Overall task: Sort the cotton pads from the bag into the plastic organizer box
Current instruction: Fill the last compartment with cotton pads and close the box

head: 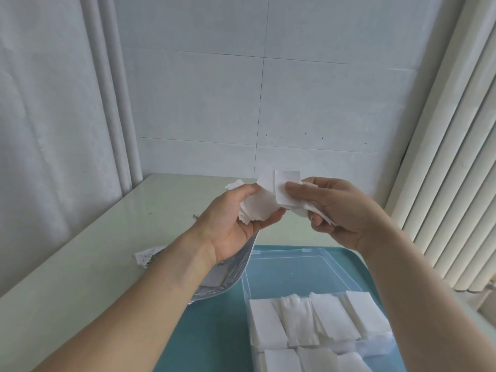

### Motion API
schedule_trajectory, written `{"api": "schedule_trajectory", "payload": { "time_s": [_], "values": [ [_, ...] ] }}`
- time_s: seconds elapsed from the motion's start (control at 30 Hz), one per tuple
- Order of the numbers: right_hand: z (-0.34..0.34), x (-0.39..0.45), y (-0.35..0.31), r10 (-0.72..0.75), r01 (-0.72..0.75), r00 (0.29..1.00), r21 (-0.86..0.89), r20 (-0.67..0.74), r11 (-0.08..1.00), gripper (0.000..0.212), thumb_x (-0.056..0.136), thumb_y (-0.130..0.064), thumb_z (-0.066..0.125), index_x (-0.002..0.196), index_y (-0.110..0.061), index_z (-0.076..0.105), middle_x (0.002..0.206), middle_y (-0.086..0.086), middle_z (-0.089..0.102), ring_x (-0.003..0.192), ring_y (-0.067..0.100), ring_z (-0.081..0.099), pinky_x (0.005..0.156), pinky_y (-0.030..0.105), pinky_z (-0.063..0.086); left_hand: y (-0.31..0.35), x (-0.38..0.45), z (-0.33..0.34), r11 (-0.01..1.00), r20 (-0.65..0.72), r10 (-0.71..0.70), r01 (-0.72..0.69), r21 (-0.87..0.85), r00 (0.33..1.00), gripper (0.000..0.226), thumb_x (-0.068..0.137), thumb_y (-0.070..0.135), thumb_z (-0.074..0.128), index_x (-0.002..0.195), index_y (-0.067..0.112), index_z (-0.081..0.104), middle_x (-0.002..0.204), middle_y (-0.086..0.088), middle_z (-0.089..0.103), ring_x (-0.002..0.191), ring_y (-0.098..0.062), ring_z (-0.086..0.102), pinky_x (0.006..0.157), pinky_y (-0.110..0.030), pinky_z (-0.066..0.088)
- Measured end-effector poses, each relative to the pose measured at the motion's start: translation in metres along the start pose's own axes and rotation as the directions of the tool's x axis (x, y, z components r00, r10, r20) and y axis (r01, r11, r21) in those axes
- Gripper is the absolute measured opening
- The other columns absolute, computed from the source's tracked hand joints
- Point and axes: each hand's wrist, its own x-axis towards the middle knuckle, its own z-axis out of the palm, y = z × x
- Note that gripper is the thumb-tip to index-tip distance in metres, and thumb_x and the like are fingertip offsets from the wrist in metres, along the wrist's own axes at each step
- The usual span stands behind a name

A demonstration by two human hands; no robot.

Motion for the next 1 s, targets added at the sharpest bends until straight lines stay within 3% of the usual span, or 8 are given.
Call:
{"api": "schedule_trajectory", "payload": {
  "time_s": [0.1, 0.23, 0.4, 0.57, 0.77, 0.83, 0.9, 1.0],
  "values": [
    [0.008, -0.001, 0.001, -0.016, 0.016, 0.999, -0.002, -0.043, 1.0, 0.027, 0.086, -0.027, 0.076, 0.066, -0.013, 0.065, 0.055, 0.003, 0.049, 0.037, 0.011, 0.038, 0.037, 0.018, 0.025, -0.003, 0.004, -0.002, 0.999, 0.01, 0.051, -0.052, 0.017, 0.999, 0.021, 0.098, 0.002, 0.051, 0.115, -0.004, 0.062, 0.116, -0.022, 0.067, 0.096, -0.029, 0.068, 0.077, -0.036, 0.061],
    [0.021, -0.001, 0.005, -0.022, 0.025, 0.995, 0.032, -0.096, 0.999, 0.034, 0.089, -0.031, 0.074, 0.061, -0.014, 0.064, 0.051, 0.0, 0.051, 0.036, 0.01, 0.038, 0.039, 0.02, 0.024, -0.008, 0.007, -0.002, 0.99, -0.008, 0.112, -0.111, 0.088, 0.994, 0.023, 0.1, 0.008, 0.052, 0.117, 0.001, 0.065, 0.116, -0.022, 0.069, 0.096, -0.028, 0.069, 0.081, -0.043, 0.06],
    [0.021, -0.002, 0.002, -0.021, 0.033, 0.991, 0.09, -0.131, 0.995, 0.032, 0.093, -0.033, 0.069, 0.072, -0.01, 0.064, 0.059, 0.003, 0.061, 0.038, 0.012, 0.036, 0.037, 0.018, 0.025, -0.005, 0.004, -0.001, 0.999, -0.047, 0.032, -0.032, 0.011, 0.998, 0.033, 0.101, 0.032, 0.051, 0.102, 0.002, 0.066, 0.077, -0.014, 0.067, 0.063, -0.026, 0.063, 0.065, -0.037, 0.059],
    [0.013, -0.001, 0.0, 0.0, 0.011, 0.99, 0.073, -0.144, 0.997, 0.031, 0.091, -0.032, 0.072, 0.07, -0.011, 0.063, 0.058, 0.003, 0.053, 0.038, 0.012, 0.037, 0.037, 0.018, 0.027, -0.002, 0.003, -0.003, 0.996, 0.03, -0.073, 0.075, -0.043, 0.997, 0.048, 0.094, 0.048, 0.055, 0.106, 0.002, 0.061, 0.079, -0.015, 0.063, 0.063, -0.027, 0.059, 0.053, -0.03, 0.051],
    [0.011, -0.001, 0.0, -0.007, 0.014, 0.993, 0.055, -0.115, 0.998, 0.026, 0.09, -0.031, 0.073, 0.078, -0.009, 0.066, 0.078, 0.014, 0.057, 0.043, 0.013, 0.036, 0.041, 0.02, 0.027, -0.005, 0.004, -0.004, 0.996, 0.035, -0.047, 0.044, 0.075, 0.998, 0.023, 0.081, 0.027, 0.072, 0.088, 0.017, 0.052, 0.07, -0.002, 0.052, 0.055, -0.016, 0.043, 0.048, -0.024, 0.031],
    [0.011, -0.001, 0.0, -0.001, 0.007, 0.996, 0.071, -0.086, 0.997, 0.026, 0.09, -0.031, 0.072, 0.085, -0.006, 0.067, 0.079, 0.014, 0.057, 0.044, 0.013, 0.034, 0.041, 0.02, 0.025, -0.006, 0.003, -0.004, 0.995, 0.024, -0.029, 0.027, 0.094, 0.999, 0.018, 0.084, 0.023, 0.071, 0.086, 0.018, 0.054, 0.069, -0.001, 0.053, 0.055, -0.016, 0.046, 0.05, -0.024, 0.035],
    [0.013, -0.001, 0.0, 0.013, -0.008, 0.999, 0.11, -0.051, 0.994, 0.026, 0.09, -0.031, 0.072, 0.091, -0.005, 0.068, 0.082, 0.013, 0.055, 0.044, 0.012, 0.035, 0.039, 0.019, 0.027, -0.008, 0.003, -0.004, 0.995, 0.017, -0.018, 0.016, 0.1, 1.0, 0.013, 0.087, 0.022, 0.069, 0.09, 0.014, 0.059, 0.075, -0.005, 0.061, 0.062, -0.019, 0.058, 0.056, -0.027, 0.048],
    [0.013, -0.002, -0.001, 0.033, -0.027, 0.999, 0.209, -0.026, 0.977, 0.026, 0.091, -0.029, 0.071, 0.102, -0.006, 0.069, 0.085, 0.009, 0.051, 0.043, 0.011, 0.036, 0.036, 0.018, 0.026, -0.008, 0.004, -0.003, 0.999, 0.033, -0.038, 0.038, 0.002, 0.999, 0.029, 0.086, 0.031, 0.07, 0.1, 0.008, 0.061, 0.086, -0.012, 0.067, 0.077, -0.026, 0.066, 0.065, -0.031, 0.059]
  ]
}}
